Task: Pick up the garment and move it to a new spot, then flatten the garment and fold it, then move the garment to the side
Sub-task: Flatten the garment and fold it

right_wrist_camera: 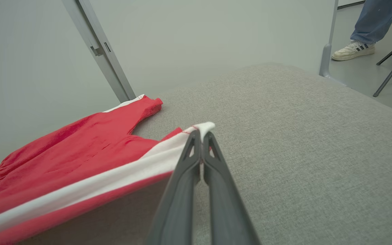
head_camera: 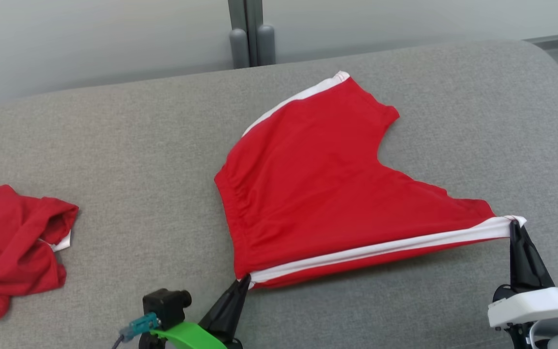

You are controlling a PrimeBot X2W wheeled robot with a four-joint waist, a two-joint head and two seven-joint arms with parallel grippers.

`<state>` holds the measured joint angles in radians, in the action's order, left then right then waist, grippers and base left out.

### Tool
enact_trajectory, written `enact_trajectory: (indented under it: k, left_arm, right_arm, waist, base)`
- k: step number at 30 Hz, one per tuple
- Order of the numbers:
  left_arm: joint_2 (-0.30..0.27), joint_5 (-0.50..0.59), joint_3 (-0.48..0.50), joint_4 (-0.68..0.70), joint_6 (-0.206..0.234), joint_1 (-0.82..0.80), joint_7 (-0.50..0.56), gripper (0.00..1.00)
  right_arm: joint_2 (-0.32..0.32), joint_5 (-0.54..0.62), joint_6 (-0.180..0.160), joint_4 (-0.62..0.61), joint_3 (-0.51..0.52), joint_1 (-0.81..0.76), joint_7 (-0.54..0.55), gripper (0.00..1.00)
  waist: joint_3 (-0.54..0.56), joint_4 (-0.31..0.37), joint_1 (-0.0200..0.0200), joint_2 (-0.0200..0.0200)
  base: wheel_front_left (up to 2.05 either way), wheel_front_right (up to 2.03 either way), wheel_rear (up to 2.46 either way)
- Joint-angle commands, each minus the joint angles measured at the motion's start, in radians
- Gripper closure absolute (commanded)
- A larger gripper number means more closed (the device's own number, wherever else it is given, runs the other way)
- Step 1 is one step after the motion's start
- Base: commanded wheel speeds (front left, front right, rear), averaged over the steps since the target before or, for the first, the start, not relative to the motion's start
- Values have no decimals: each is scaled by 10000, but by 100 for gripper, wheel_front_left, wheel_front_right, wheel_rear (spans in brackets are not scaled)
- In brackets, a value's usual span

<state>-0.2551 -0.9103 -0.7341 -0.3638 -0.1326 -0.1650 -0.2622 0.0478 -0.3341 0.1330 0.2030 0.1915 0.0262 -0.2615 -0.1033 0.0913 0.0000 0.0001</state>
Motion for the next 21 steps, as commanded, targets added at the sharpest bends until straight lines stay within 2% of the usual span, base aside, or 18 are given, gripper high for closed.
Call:
enact_trajectory:
  k: [1,5,9,14,21]
  left_arm:
    - [-133,141,65,40,35,241,-36,100]
    - [-149,309,67,339,33,370,-36,100]
    - [-109,553,163,670,33,4,-37,100]
    - [-95,761,120,962,32,-768,-35,100]
    - [-45,661,29,1099,30,-2361,-34,100]
  right_arm:
    - [75,-7,-42,-102,113,-169,-52,100]
    - [69,56,-41,-271,42,-222,-50,100]
    - [145,191,-33,-369,-163,416,-50,100]
    - [475,531,-31,-33,-543,1853,-51,100]
    - [971,1160,-31,1235,-1019,4558,-49,100]
  waist:
    - [146,-37,0,-1]
    - [77,-158,0,-1]
    - [-177,-279,0,-1]
    - [-684,-502,0,-1]
    - [-1756,-1034,0,-1]
  base:
    - [0,0,0]
    - [0,0,0]
    - [0,0,0]
    - [0,0,0]
    - [0,0,0]
